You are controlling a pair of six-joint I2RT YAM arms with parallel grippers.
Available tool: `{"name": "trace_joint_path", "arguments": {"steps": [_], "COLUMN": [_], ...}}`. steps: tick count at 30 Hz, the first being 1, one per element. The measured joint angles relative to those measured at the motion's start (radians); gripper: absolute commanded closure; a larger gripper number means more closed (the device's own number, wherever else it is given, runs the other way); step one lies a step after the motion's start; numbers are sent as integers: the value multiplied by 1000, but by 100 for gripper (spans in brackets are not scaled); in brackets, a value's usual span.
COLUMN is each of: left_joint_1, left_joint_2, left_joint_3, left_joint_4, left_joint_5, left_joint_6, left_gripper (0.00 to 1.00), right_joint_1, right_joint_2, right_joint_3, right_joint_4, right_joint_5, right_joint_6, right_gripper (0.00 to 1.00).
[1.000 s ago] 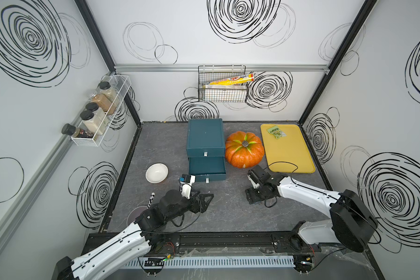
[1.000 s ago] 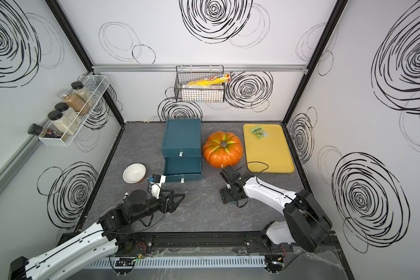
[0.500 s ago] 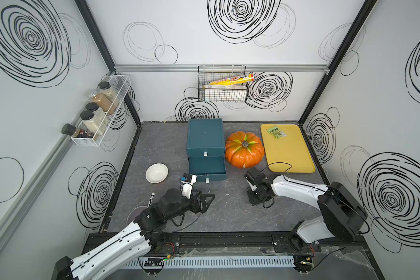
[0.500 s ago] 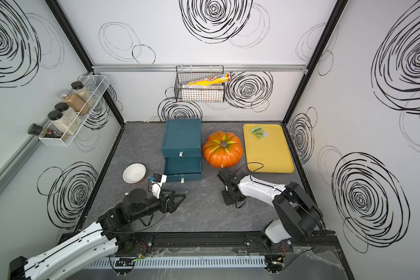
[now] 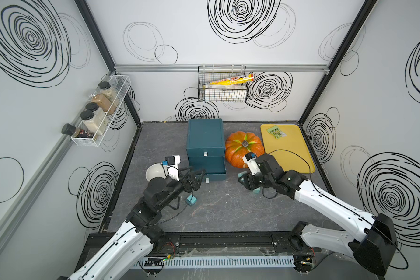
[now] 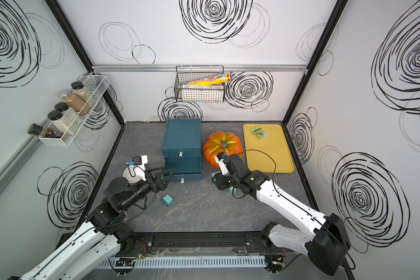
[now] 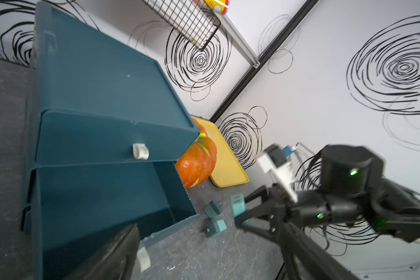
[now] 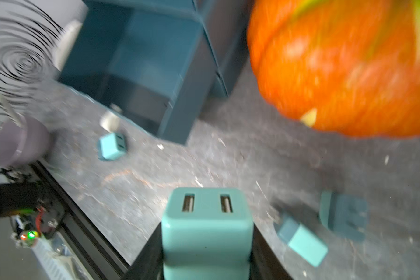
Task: Place the plugs into the drawer by color
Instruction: Pick up the plug from the center of the board, then place the plug in the drawer.
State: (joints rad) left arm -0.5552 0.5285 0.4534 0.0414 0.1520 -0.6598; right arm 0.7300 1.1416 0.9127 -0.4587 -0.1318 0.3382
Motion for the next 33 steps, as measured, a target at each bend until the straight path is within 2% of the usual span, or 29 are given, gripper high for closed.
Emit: {"name": "trace_joint_path", "arguments": {"steps": [5, 9, 15, 18, 25, 33], "left_joint_1": [-8, -8, -8, -8, -8, -8], "left_joint_2": [-57, -70, -94, -119, -156, -72], "left_joint_3": [-11, -12, -48, -64, -64, -64], "left_joint_4": [-39, -38, -26, -29, -27, -25], "left_joint_5": [-71, -108, -138, -155, -178, -180], "left_joint_6": [20, 31, 37, 40, 46, 48], "left_gripper": [3, 2, 2, 3, 2, 2], "right_joint_1": [1, 15, 98, 122, 124, 143], "right_joint_2": [102, 214, 368, 451, 558, 660], "right_joint_3": [178, 253, 347, 425, 461, 586], "right_joint_4": [67, 77, 39, 18, -21, -115], "right_joint_5": [-58, -118, -116, -102, -19, 129], "right_joint_6": [-35, -41, -60, -70, -40, -7], "right_gripper": [88, 88, 89, 89, 89, 86]}}
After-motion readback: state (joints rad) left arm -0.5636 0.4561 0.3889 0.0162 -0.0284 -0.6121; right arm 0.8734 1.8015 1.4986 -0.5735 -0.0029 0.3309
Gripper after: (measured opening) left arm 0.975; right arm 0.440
